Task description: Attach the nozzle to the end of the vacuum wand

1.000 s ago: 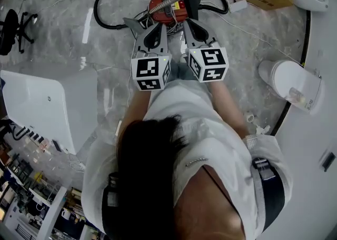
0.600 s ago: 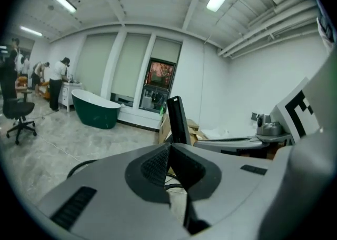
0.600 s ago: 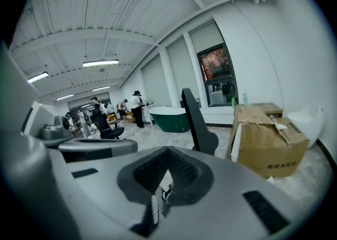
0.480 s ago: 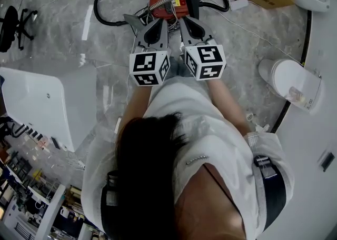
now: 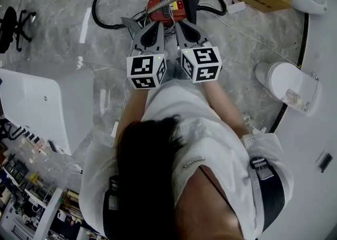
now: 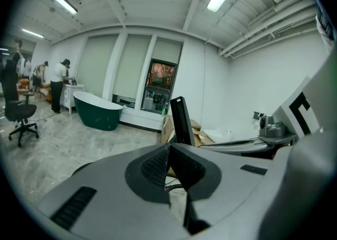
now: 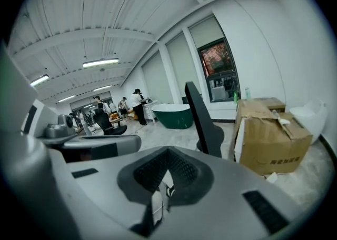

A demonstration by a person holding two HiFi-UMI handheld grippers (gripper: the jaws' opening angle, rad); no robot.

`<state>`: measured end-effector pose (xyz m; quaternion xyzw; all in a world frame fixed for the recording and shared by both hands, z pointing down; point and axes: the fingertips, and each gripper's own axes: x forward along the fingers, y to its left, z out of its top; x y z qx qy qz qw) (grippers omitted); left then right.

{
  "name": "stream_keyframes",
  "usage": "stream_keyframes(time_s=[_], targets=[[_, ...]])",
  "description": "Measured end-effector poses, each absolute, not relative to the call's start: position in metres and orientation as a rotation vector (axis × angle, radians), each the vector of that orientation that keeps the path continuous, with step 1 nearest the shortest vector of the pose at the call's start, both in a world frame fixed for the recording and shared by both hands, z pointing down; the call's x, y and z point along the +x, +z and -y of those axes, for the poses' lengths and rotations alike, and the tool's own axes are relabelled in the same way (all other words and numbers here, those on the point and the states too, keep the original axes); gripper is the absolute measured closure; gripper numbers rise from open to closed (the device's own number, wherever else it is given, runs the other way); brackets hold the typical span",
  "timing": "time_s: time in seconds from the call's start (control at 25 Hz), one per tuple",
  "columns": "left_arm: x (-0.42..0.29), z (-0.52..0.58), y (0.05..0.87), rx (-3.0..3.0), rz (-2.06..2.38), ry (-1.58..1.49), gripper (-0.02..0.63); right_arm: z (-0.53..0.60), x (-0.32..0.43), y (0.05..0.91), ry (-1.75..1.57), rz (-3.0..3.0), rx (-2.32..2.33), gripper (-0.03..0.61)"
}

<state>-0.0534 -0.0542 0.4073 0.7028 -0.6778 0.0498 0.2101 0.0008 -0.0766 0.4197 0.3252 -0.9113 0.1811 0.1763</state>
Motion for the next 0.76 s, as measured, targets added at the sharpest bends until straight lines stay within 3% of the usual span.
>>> stream_keyframes(time_s=[0.76], targets=[[-0.064,0.048,0.411,1.889,1.929,0.034,0.614,0.064,-0.006,0.42,0.402,2.574,0.905,0.563]])
